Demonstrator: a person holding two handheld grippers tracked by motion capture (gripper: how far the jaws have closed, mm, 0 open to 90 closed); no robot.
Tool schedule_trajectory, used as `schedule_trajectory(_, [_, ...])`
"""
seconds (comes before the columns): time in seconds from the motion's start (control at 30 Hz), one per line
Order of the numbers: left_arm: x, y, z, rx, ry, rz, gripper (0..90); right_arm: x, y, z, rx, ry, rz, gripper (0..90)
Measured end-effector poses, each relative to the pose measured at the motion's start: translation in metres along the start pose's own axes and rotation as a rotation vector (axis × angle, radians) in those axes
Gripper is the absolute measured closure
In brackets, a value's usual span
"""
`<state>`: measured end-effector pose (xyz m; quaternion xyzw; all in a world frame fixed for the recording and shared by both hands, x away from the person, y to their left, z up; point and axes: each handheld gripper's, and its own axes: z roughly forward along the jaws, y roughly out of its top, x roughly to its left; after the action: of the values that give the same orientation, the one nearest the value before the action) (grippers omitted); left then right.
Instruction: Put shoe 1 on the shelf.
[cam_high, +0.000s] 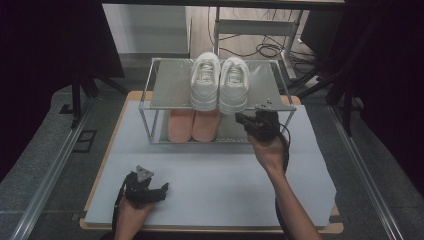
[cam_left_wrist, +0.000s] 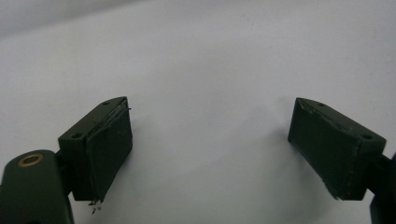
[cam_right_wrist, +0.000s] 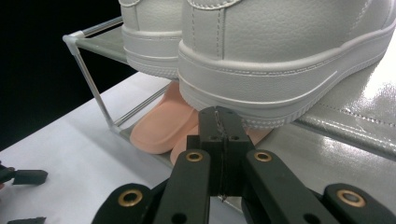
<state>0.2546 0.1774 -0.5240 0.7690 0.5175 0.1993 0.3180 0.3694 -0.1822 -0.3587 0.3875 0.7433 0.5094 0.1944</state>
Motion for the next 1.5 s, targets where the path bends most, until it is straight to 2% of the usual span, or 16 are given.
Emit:
schedule_trajectory(0.67, [0.0,0.0,0.0,0.005,-0.001,0.001,13.6,-0.01,0.006,0.018,0.011,-0.016,0.018,90.0])
schedule_trajectory(1.3, [0.0,0.0,0.0,0.004,0.001,0.001,13.6,-0.014,0.01,0.021,0.013,-0.017,0.029,90.0])
schedule_trajectory(1.5, [0.0,0.0,0.0,0.004,0.0,0.001,13.6,-0.016,0.008,0.019,0.022,0.005,0.033,89.9])
